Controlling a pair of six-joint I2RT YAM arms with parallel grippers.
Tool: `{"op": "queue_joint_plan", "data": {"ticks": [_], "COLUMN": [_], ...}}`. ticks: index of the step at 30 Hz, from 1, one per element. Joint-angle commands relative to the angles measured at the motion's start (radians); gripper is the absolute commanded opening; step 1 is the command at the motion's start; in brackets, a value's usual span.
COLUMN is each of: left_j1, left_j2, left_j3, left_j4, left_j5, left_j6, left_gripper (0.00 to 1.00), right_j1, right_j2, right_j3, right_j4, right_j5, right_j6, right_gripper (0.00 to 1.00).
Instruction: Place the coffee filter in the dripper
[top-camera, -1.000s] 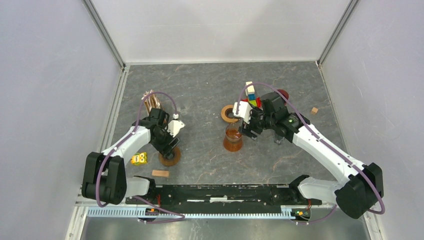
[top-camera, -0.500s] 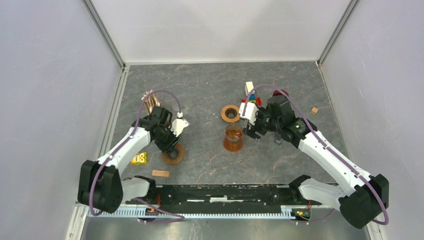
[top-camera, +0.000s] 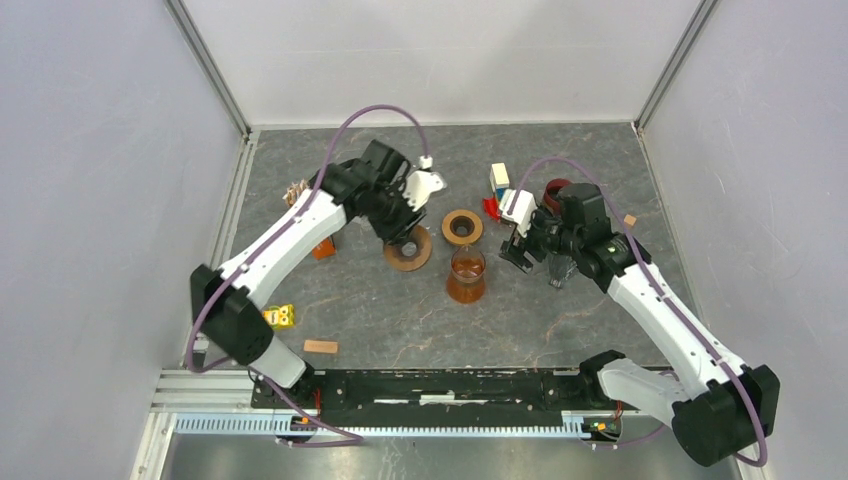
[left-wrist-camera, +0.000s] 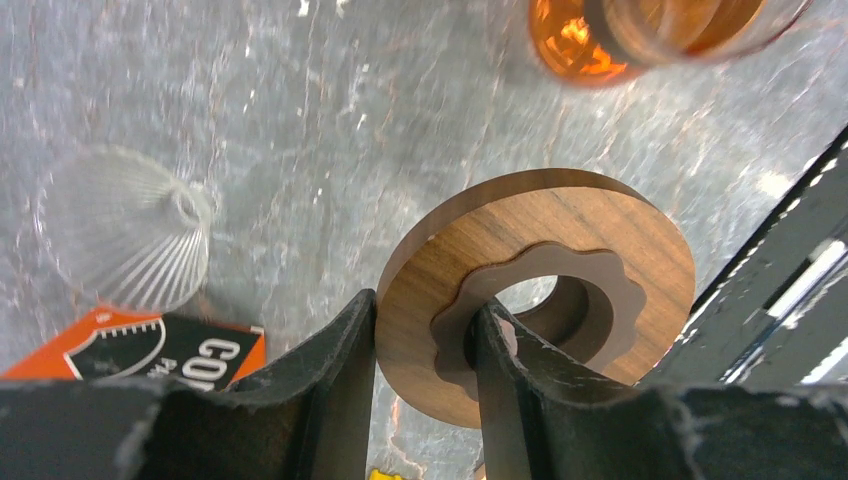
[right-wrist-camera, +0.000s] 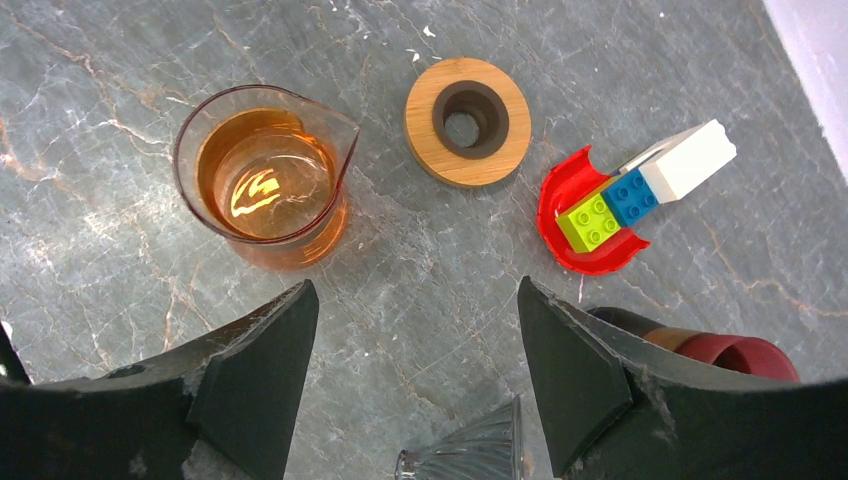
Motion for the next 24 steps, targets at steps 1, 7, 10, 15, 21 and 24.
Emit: {"op": "queue_joint_plan", "data": {"ticks": [1, 7, 10, 15, 21, 24], "left_j1": [-0.092, -0.170, -0.202, -0.220, -0.225, -0.230], "left_j2": [0.141, 0.366, 0.443, 0.490, 0.524, 0.539], "left_j3": [0.233, 0.546, 0.623, 0.633, 0.651, 0.657], "left_j4": [-0.114, -0.248, -0.287, -0.288, -0.289, -0.288], "left_j5": [0.016, 0.088, 0.082, 0.057, 0.038, 0.021], "left_j6": [-0.086, -0.140, -0.155, -0.178, -0.192, -0.193], "left_gripper": [0.39, 0.38, 0.38, 0.39, 0.42, 0.42], "right_j1": [-0.005, -0.005, -0.005, -0.005, -0.005, -0.005], "right_j2": [-0.069, -0.083, -0.087, -0.103, -0.130, -0.146], "right_j3": [0.061, 0.116, 0.131, 0.115, 0.035, 0.006], "right_j4": [-0.086, -0.262, -0.287, -0.295, -0.270, -0.252], "right_j5": [-0.126, -0.191, -0.175, -0.108, -0.063, -0.057], "right_j6": [-0.124, -0.288, -0.296, -0.275, -0.252, -0.244], "right_gripper": [0.80, 0.79, 0.78, 0.77, 0.77, 0.77]}}
